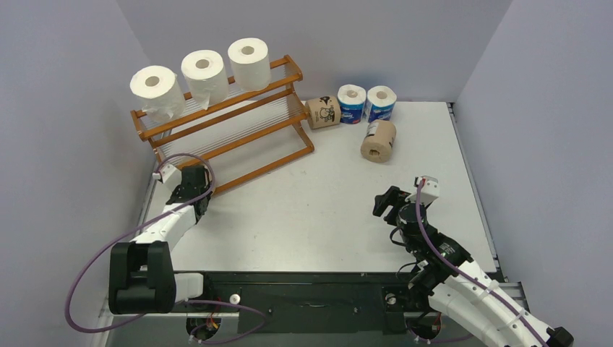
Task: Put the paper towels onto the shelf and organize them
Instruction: Place the paper towel on the shelf.
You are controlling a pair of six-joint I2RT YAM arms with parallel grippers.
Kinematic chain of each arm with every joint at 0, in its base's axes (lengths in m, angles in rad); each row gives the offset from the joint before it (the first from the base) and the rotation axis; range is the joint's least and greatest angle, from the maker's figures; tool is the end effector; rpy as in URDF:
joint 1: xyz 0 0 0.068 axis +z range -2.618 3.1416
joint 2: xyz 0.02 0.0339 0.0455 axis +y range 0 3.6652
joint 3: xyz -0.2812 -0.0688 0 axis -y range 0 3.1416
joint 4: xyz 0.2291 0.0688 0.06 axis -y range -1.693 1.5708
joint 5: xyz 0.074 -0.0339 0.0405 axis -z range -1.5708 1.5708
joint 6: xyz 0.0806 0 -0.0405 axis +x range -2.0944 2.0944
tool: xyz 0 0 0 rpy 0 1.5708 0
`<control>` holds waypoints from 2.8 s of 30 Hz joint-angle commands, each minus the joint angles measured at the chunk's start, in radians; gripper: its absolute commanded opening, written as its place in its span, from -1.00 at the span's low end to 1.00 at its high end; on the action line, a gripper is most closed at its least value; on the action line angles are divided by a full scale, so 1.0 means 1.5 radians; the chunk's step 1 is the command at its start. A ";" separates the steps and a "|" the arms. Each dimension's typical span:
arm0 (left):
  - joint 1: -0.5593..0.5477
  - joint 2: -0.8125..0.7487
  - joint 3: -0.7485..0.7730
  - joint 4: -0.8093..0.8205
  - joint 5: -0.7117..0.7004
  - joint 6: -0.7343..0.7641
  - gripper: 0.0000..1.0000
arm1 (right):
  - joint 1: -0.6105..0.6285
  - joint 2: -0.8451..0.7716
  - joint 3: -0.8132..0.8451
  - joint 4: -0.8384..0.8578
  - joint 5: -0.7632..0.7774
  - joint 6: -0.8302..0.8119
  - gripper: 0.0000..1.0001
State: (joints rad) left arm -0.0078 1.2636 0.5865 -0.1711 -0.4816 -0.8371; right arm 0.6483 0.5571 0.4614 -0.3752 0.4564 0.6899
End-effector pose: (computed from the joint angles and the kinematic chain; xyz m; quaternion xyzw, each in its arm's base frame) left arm 0.2476 0.0354 0.1757 -0.4431 0.7975 0.0627 0.4046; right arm 0.1374 0.0596 0.2336 0.1355 0.8278 0.1645 0.5190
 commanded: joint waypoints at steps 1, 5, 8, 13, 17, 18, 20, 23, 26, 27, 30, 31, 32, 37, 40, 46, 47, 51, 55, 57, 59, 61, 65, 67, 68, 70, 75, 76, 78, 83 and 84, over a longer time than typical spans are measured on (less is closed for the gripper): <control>0.028 0.011 0.030 0.061 -0.004 -0.020 -0.94 | -0.002 -0.008 -0.002 0.012 0.013 -0.006 0.37; 0.033 0.021 0.034 0.068 -0.003 -0.025 -0.94 | -0.002 -0.008 -0.005 0.013 0.013 -0.007 0.37; 0.035 0.028 0.038 0.075 -0.004 -0.029 -0.94 | -0.003 -0.008 -0.005 0.013 0.014 -0.006 0.37; 0.036 0.049 0.045 0.088 0.005 -0.038 -0.94 | -0.002 -0.007 -0.007 0.015 0.013 -0.006 0.37; 0.036 0.057 0.048 0.095 0.008 -0.043 -0.94 | -0.001 -0.006 -0.007 0.015 0.014 -0.006 0.37; 0.036 0.060 0.049 0.097 0.007 -0.043 -0.94 | -0.001 -0.006 -0.008 0.015 0.014 -0.006 0.37; 0.036 0.064 0.050 0.099 0.006 -0.043 -0.94 | -0.001 -0.006 -0.007 0.015 0.014 -0.006 0.37; 0.040 0.067 0.052 0.102 0.006 -0.044 -0.93 | -0.001 -0.005 -0.008 0.015 0.014 -0.007 0.37; 0.045 0.073 0.055 0.104 0.008 -0.044 -0.93 | -0.001 -0.005 -0.008 0.015 0.015 -0.007 0.37; 0.046 0.073 0.055 0.104 0.008 -0.044 -0.93 | -0.001 -0.004 -0.008 0.015 0.015 -0.007 0.37; 0.049 0.082 0.058 0.104 0.010 -0.044 -0.93 | -0.001 -0.005 -0.008 0.015 0.015 -0.007 0.37; 0.050 0.083 0.059 0.104 0.011 -0.044 -0.93 | -0.001 -0.005 -0.007 0.015 0.015 -0.007 0.37; 0.051 0.087 0.061 0.104 0.011 -0.045 -0.93 | -0.001 -0.005 -0.008 0.015 0.015 -0.007 0.37; 0.051 0.098 0.065 0.122 0.013 -0.047 -0.93 | -0.001 -0.003 -0.008 0.015 0.016 -0.007 0.37; 0.055 0.103 0.065 0.129 0.014 -0.047 -0.93 | -0.001 -0.004 -0.009 0.015 0.016 -0.007 0.37; 0.057 0.105 0.066 0.133 0.018 -0.045 -0.92 | -0.001 -0.003 -0.007 0.015 0.016 -0.007 0.37; 0.057 0.104 0.064 0.132 0.020 -0.046 -0.92 | -0.001 -0.003 -0.008 0.014 0.016 -0.007 0.37; 0.056 0.091 0.057 0.126 0.027 -0.052 -0.88 | -0.001 -0.004 -0.006 0.013 0.017 -0.008 0.37; 0.056 0.068 0.044 0.115 0.036 -0.052 -0.76 | -0.001 -0.001 -0.006 0.015 0.016 -0.008 0.37; 0.055 0.054 0.035 0.115 0.043 -0.052 -0.68 | -0.001 0.000 -0.006 0.015 0.015 -0.008 0.37; 0.052 0.036 0.025 0.091 0.051 -0.051 -0.61 | -0.001 0.001 -0.005 0.015 0.014 -0.008 0.37; 0.046 0.016 0.018 0.075 0.054 -0.047 -0.54 | -0.001 0.002 -0.003 0.014 0.012 -0.009 0.37; 0.031 -0.029 0.001 0.042 0.058 -0.045 -0.32 | -0.001 0.004 0.000 0.013 0.009 -0.009 0.37; 0.025 -0.052 -0.008 0.024 0.062 -0.044 -0.23 | -0.001 0.002 0.002 0.012 0.009 -0.010 0.37; 0.023 -0.069 -0.013 0.010 0.064 -0.044 -0.20 | -0.001 0.003 0.002 0.011 0.008 -0.009 0.37; 0.014 -0.099 -0.021 -0.010 0.068 -0.043 -0.15 | -0.001 0.001 0.005 0.010 0.008 -0.009 0.37; -0.071 -0.167 -0.028 -0.064 0.033 -0.033 -0.02 | -0.001 0.000 0.010 0.010 0.008 -0.007 0.37; -0.099 -0.188 -0.025 -0.072 0.026 -0.031 -0.01 | -0.001 0.001 0.012 0.009 0.008 -0.005 0.37; -0.147 -0.221 -0.022 -0.091 0.006 -0.030 0.03 | -0.001 0.002 0.020 0.005 0.008 -0.005 0.37; -0.282 -0.294 -0.008 -0.131 -0.043 -0.037 0.11 | -0.002 0.009 0.049 -0.006 0.038 0.015 0.37; -0.326 -0.297 -0.005 -0.136 -0.051 -0.037 0.14 | -0.002 0.011 0.056 -0.006 0.047 0.019 0.39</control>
State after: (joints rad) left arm -0.3531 0.8726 0.5430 -0.3157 -0.4751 -0.8982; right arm 0.6483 0.5545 0.4747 -0.3874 0.4622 0.6941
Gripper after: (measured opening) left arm 0.550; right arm 0.685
